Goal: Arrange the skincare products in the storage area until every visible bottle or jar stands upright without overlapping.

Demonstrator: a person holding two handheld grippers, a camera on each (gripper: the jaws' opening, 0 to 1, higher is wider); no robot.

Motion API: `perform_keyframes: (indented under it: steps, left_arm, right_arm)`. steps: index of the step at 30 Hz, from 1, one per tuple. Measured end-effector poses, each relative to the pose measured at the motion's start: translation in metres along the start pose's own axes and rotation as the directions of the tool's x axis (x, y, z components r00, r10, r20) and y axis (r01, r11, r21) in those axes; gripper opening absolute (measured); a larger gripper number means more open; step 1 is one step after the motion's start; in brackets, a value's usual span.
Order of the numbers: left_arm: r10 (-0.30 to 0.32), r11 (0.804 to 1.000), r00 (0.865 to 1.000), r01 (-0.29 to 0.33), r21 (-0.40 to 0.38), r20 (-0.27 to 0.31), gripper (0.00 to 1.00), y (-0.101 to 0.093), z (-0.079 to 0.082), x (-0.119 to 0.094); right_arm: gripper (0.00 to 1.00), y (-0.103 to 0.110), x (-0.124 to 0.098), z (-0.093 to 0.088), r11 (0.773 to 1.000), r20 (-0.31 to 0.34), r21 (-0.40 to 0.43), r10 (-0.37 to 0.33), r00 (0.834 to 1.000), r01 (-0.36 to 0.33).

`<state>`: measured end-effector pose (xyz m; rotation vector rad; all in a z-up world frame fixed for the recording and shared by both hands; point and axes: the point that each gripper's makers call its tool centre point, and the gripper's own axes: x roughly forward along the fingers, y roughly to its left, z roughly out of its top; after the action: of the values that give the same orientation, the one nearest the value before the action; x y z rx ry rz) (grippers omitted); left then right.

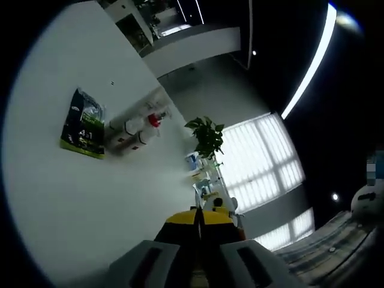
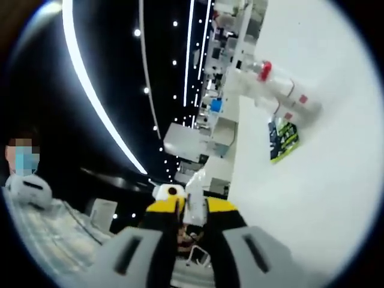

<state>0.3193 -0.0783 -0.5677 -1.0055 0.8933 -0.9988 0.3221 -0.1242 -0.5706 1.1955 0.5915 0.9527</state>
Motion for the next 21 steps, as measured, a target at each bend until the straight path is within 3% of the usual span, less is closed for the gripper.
perform_keyframes:
  steps: [11, 19, 21]
  left_arm:
    - [0.058, 0.998, 0.998, -0.059, 0.031, 0.024, 0.00, 0.019, 0.039, -0.019]
    - [0.117, 0.992, 0.993, -0.118, 0.045, 0.023, 0.00, 0.040, 0.068, -0.029]
    - [0.139, 0.989, 0.990, -0.140, 0.046, 0.025, 0.00, 0.046, 0.075, -0.030]
  right_arm:
    - [0.17, -0.002, -0.013, 0.001, 1.000, 0.025, 0.003, -0.014, 1.000, 0.014]
    - [0.23, -0.014, -0.022, 0.000, 0.996, 0.026, -0.026, -0.081, 0.996, 0.081]
    - [0.25, -0.020, -0.022, -0.001, 0.990, 0.011, -0.065, -0.128, 0.992, 0.129]
